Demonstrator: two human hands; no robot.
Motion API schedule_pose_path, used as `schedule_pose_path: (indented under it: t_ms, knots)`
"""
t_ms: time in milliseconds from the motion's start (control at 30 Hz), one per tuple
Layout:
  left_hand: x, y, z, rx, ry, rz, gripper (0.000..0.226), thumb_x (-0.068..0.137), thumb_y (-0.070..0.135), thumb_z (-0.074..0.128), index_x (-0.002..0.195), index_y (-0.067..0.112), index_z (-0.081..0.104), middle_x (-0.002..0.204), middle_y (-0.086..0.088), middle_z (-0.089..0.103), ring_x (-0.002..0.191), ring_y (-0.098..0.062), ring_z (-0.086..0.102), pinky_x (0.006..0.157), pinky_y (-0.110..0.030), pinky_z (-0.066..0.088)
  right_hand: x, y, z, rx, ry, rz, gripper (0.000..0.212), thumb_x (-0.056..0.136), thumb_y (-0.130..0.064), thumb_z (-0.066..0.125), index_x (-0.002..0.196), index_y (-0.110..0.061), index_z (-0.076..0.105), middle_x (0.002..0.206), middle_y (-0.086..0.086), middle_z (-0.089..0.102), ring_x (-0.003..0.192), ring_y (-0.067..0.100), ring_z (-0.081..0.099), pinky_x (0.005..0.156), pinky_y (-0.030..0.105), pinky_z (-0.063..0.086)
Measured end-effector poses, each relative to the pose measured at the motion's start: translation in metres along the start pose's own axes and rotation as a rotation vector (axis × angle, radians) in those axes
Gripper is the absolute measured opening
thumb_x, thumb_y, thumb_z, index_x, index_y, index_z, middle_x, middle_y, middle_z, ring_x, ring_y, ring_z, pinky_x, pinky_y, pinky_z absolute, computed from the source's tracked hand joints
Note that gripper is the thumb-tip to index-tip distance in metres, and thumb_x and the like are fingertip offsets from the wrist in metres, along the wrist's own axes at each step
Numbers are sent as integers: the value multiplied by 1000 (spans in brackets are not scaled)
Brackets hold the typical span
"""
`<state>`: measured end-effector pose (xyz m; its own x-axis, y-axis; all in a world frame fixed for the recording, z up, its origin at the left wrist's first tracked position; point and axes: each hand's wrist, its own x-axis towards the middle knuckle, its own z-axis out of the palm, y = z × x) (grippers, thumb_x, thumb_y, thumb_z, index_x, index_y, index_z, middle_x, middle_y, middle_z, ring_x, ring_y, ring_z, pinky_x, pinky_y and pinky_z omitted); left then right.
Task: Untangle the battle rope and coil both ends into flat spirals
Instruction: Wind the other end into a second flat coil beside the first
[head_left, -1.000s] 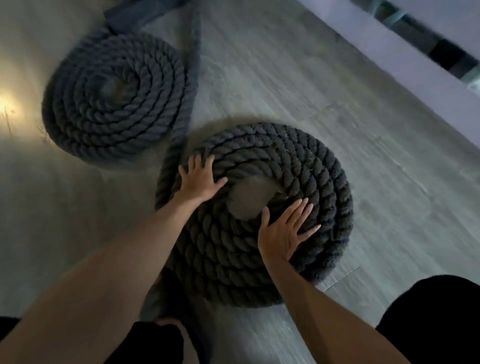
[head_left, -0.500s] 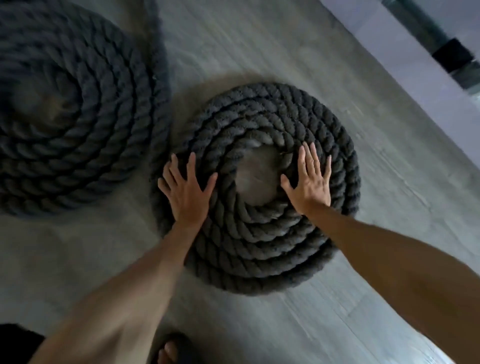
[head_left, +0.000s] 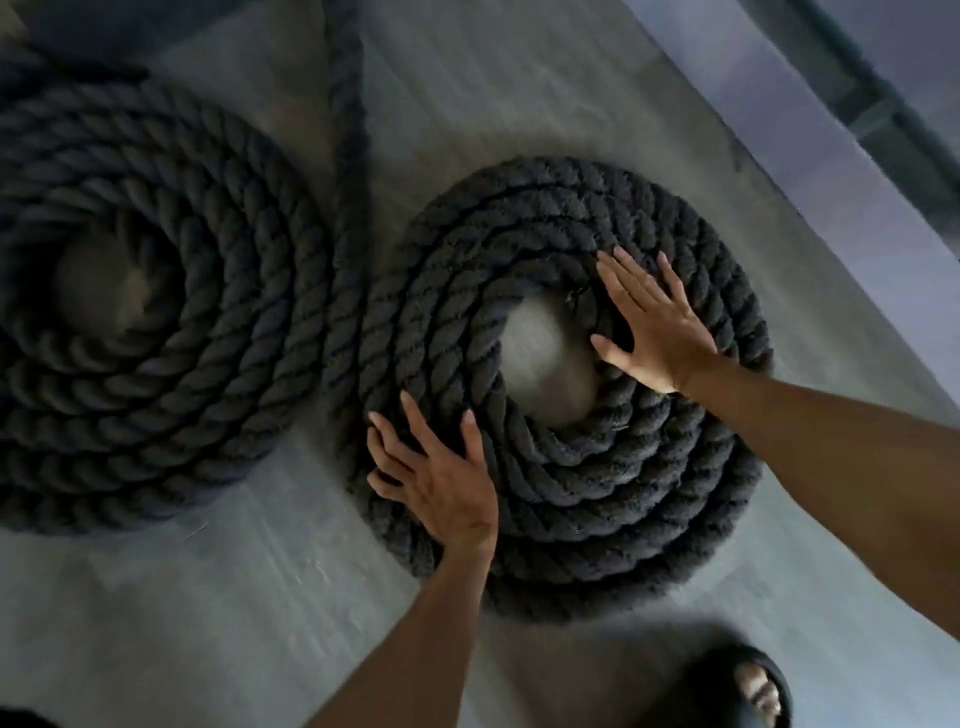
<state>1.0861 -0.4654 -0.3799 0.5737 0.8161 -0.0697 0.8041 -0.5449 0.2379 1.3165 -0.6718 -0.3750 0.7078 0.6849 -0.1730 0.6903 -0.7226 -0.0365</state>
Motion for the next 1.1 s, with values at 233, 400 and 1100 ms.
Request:
schedule_pose_path:
  t_ms: [233, 400, 1100]
  knots:
    - [-1, 43, 11, 9, 28, -158, 73, 95, 68, 33, 153, 24, 25, 157, -16, 22, 144, -34, 22, 109, -58, 22, 54, 34, -15, -2, 7, -173, 85, 99, -69, 20, 162, -18, -7, 170, -4, -8, 156, 12, -10, 125, 58, 6]
    - [-4, 46, 8, -14, 22, -167, 71, 94, 64, 41, 151, 24, 31, 156, -16, 24, 143, -35, 23, 108, -60, 23, 54, 35, -10, 24, 37, -168, 83, 100, -68, 18, 162, -17, -4, 170, -5, -7, 156, 11, -10, 125, 57, 5]
    - [179, 107, 3, 118, -251, 570, 96, 80, 84, 34, 157, 33, 6, 164, -15, 0, 150, -33, -11, 120, -56, -6, -20, -81, -2, 240, -42, 817, 73, 104, -48, 28, 161, -10, 4, 168, 18, -7, 154, 32, -17, 117, 70, -2]
